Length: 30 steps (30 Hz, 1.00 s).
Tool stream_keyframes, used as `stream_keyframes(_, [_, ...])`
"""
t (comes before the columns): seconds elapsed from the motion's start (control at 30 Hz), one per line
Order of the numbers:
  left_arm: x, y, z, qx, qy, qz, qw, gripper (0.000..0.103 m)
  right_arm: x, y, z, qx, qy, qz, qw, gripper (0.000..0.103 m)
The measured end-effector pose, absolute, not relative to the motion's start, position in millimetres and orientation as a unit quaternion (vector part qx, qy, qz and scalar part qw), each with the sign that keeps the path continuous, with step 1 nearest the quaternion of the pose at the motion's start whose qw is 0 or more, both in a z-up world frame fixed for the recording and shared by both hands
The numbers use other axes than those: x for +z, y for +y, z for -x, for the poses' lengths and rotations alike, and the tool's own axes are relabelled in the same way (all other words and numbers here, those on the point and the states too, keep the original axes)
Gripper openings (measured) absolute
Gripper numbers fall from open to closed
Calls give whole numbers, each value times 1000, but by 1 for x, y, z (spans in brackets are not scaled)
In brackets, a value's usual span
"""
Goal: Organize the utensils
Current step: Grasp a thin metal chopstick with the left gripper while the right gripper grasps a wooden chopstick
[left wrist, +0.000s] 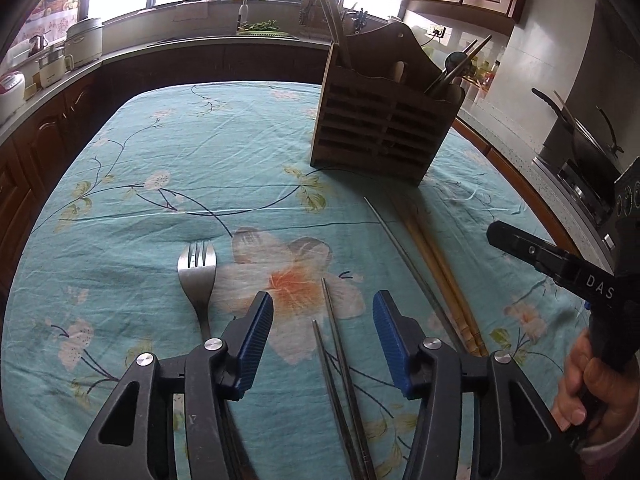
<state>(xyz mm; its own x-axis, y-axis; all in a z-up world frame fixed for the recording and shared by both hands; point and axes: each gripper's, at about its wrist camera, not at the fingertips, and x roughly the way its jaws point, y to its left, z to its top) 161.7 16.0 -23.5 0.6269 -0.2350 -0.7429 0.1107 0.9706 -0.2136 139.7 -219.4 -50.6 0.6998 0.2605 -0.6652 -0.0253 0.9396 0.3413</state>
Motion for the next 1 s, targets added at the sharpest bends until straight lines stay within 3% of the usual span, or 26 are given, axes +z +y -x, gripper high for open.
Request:
stream_keyframes(0.2, [-31,13,-178,-110,436,73,890,36,-58,-210,-168,98,398,-150,900,28])
stream_keyframes(0.33, [-35,9,-189,-114,446,67,885,35,-64,-206,-190,103,411,-144,895,27])
stream_keyframes(0.57, [-50,-2,-209,-130,479,41,867,22,-81,-198,-224,101,440,-126,884,23])
stream_keyframes(0.73, [-57,-8,-215,-135,484,28,864,18,-96,-193,-238,87,459,-98,878,21])
stream_keyframes(0.83, [-59,-9,-216,-130,482,15,867,6,-96,-188,-240,81,461,-77,880,20])
stream_keyframes(1.0, [-62,-7,-220,-133,478,23,868,4,-96,-181,-238,65,461,-36,884,8])
